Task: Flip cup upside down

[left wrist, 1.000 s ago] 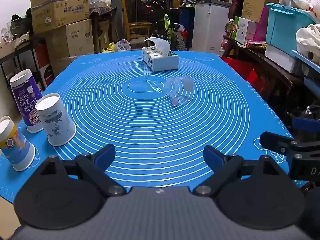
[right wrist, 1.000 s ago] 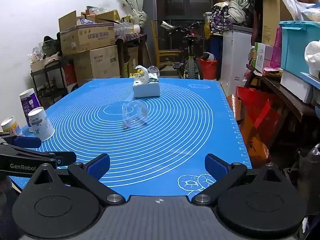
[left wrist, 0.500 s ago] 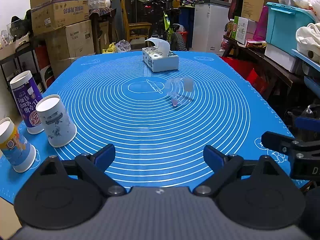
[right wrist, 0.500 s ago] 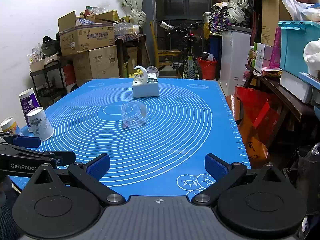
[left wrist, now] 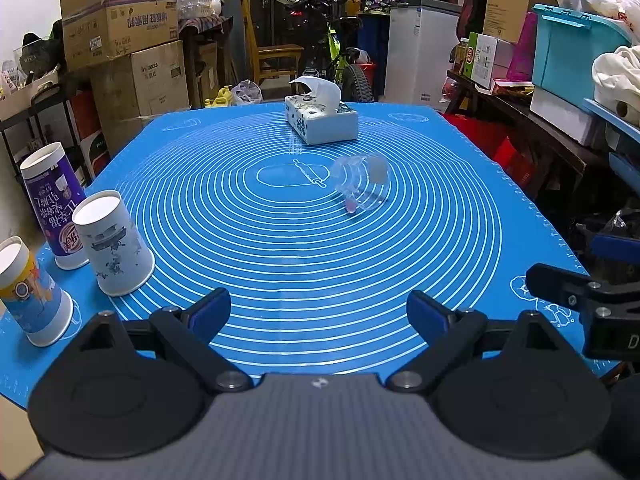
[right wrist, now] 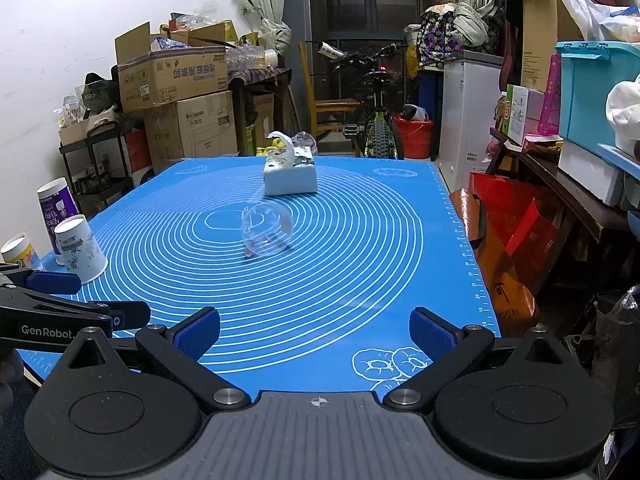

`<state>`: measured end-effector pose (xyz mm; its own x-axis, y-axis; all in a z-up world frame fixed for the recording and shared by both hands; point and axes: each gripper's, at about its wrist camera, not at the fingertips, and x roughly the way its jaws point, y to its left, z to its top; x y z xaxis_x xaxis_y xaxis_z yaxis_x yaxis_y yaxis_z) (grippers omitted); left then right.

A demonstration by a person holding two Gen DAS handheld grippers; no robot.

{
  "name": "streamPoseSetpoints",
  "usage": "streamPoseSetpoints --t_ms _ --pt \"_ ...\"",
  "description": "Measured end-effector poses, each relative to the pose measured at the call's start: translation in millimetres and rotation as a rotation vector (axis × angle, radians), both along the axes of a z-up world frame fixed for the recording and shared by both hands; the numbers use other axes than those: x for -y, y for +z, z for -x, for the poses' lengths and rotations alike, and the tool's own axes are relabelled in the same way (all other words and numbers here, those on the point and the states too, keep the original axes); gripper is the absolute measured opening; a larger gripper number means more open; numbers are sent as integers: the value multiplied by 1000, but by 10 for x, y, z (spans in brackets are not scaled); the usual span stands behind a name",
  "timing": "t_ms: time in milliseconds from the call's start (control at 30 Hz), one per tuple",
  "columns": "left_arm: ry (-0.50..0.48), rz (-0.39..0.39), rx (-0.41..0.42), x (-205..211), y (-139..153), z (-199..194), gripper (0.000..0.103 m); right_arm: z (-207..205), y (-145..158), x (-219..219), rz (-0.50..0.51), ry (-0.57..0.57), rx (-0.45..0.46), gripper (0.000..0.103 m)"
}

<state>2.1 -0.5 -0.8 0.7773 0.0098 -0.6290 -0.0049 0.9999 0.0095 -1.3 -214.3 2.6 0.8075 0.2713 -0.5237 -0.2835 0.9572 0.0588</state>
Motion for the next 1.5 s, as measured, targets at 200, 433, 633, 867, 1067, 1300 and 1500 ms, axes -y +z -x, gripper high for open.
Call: streamPoseSetpoints --t_ms 200,433,633,867,1067,1300,1500 --pt "0 -1 0 -1 2 -2 94 1 2 2 3 0 -1 100" --pt "-1 -4 2 3 1 1 94 1 2 9 2 0 -2 100" --pt "-1 -5 3 1 6 2 94 -1 0 3 2 0 -1 100" --pt "-1 -7 2 4 2 2 94 1 3 10 3 1 -2 100" --pt "1 -9 0 -16 2 6 94 -4 1 2 3 0 -2 100" --pt "3 -12 0 -15 -5 5 94 -5 2 6 4 1 -3 100" --pt "2 -15 1 -26 -10 -1 94 -2 -3 17 4 -1 -7 100"
